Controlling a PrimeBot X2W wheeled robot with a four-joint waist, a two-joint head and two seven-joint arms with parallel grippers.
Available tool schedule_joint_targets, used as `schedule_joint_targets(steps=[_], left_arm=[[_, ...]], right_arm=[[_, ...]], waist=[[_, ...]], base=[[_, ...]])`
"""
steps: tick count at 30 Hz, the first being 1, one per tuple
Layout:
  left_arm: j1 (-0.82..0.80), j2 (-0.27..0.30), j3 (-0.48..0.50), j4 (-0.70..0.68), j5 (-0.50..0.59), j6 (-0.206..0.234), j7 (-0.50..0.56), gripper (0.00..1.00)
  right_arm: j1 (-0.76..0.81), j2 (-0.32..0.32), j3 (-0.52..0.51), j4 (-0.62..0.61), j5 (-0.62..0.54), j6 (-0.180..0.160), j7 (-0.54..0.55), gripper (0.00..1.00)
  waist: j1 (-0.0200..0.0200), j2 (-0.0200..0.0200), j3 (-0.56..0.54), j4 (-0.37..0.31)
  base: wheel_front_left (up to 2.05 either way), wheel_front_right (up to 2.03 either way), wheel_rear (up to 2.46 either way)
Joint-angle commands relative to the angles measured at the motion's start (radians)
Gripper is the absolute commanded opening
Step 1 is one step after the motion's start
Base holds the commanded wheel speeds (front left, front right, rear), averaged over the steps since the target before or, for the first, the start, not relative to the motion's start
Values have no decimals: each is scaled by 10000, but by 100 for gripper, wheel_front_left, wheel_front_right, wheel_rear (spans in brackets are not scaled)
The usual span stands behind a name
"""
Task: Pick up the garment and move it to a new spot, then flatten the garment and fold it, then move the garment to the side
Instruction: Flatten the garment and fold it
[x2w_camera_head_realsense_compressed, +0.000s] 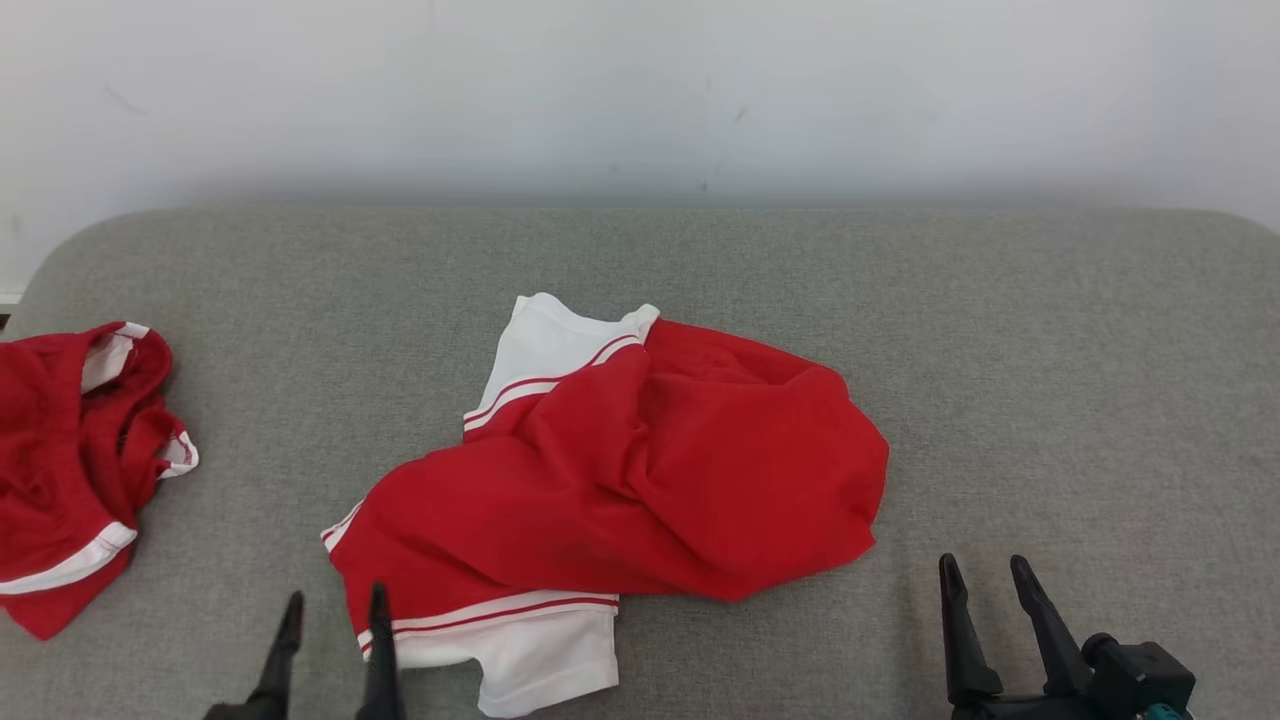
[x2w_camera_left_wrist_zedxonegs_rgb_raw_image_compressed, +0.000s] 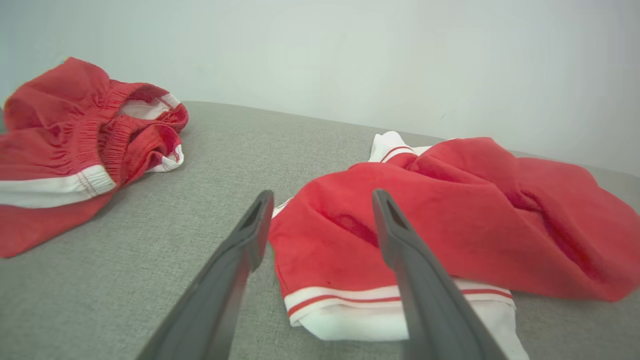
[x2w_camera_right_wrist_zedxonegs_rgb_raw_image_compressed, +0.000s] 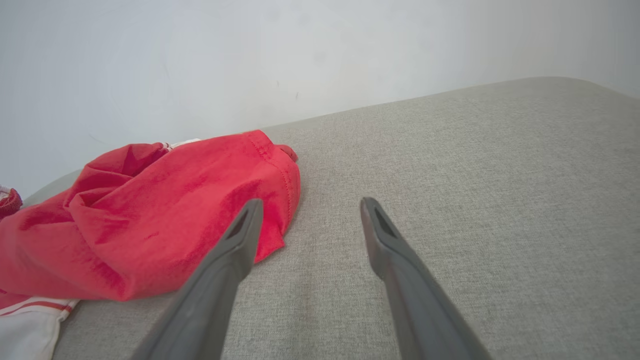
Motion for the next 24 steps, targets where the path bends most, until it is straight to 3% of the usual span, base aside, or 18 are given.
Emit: schedule_joint_targets(steps=[1, 10, 24], left_arm=[[198, -49, 179, -83, 92, -5, -54, 100], [-44, -158, 984, 108, 488, -565, -57, 100], [-276, -167, 328, 395, 125, -480, -46, 100]], right_arm=[[61, -6, -17, -16, -75, -19, -21, 100], [-512, -7, 62, 510, -437, -19, -21, 100], [-3854, -302, -321, 5719, -985, -19, -20, 100]], waist=[[-1, 0, -31, 53], [-1, 0, -77, 408], [-1, 0, 65, 1370]], base=[[0, 0, 0], [0, 0, 0], [0, 0, 0]])
